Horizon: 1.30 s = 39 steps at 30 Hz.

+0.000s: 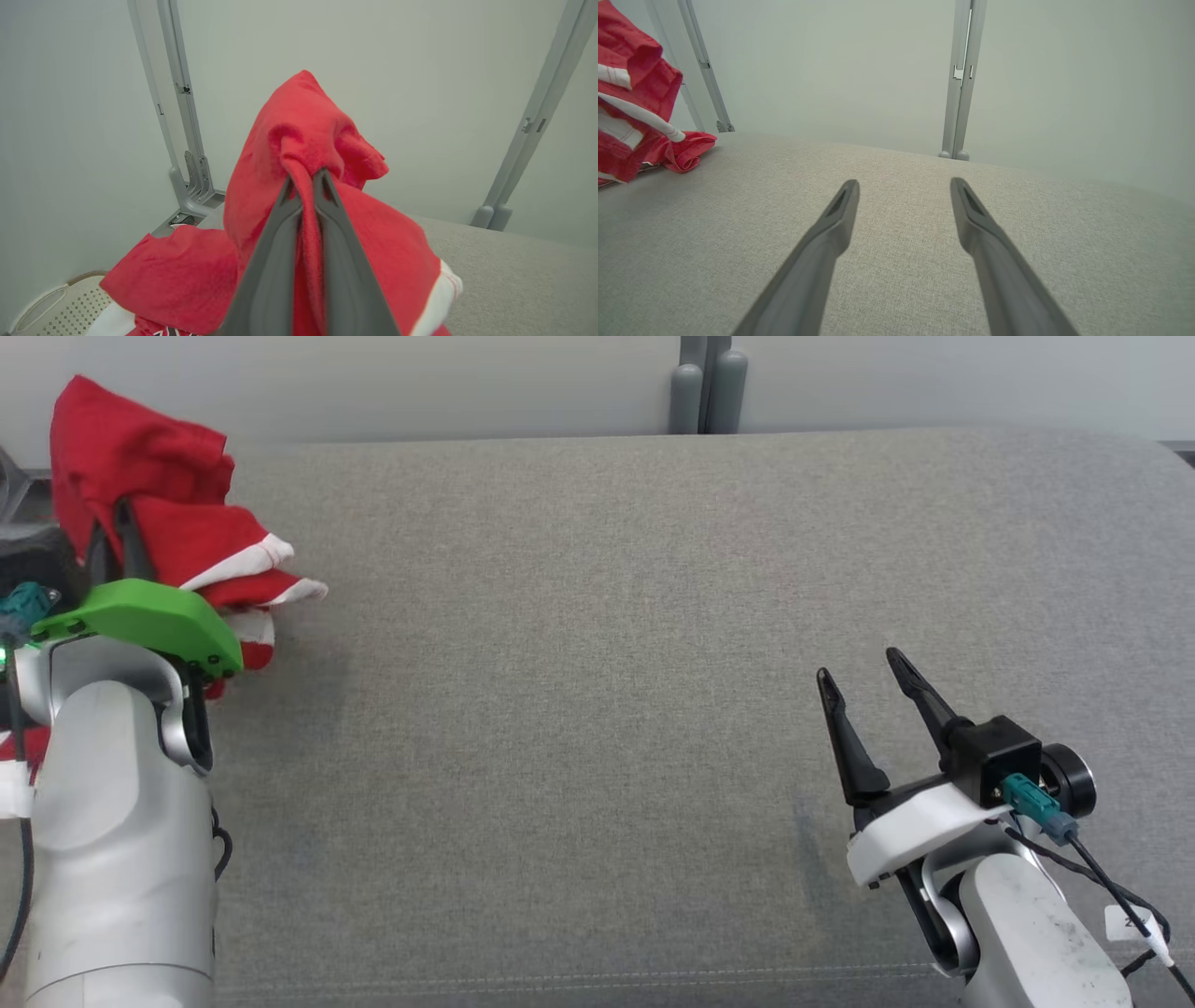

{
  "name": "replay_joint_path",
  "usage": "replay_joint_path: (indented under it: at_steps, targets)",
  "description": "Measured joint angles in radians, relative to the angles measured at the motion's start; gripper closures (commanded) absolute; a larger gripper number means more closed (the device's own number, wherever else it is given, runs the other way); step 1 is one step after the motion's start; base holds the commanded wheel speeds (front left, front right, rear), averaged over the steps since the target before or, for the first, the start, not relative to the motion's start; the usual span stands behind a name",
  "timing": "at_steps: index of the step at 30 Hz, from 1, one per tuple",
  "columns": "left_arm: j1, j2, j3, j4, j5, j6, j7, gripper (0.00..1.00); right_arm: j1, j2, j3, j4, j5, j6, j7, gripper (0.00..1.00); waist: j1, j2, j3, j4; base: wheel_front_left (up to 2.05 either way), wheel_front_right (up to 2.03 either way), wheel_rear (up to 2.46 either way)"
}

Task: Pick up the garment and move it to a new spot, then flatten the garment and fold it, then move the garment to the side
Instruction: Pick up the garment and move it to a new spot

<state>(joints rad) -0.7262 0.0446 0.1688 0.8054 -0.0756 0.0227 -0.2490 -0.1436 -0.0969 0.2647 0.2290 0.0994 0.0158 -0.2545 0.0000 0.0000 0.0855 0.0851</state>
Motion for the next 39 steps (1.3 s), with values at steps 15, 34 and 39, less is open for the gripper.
replay_joint_path:
  at_steps: [15, 34, 39]
  targets:
    - [-0.003, -0.031, -0.137, -0.041, -0.061, -0.065, -0.002, 1.00, 0.028, 0.010, 0.013, 0.006, 0.000, 0.000, 0.000, 0.00, 0.0000, 0.0000, -0.071, -0.145, 0.00, 0.00, 0.00]
    - [0.067, -0.027, -0.500, -0.038, -0.425, -0.016, 0.030, 1.00, 0.013, 0.019, 0.041, -0.013, 0.000, 0.020, 0.000, 0.00, 0.0000, 0.0000, -0.007, -0.378, 0.00, 0.00, 0.00]
    - [0.087, -0.024, -0.598, -0.037, -0.428, 0.014, 0.028, 1.00, -0.015, 0.023, 0.043, -0.017, 0.000, 0.027, 0.000, 0.00, 0.0000, 0.0000, 0.035, -0.423, 0.00, 0.00, 0.00]
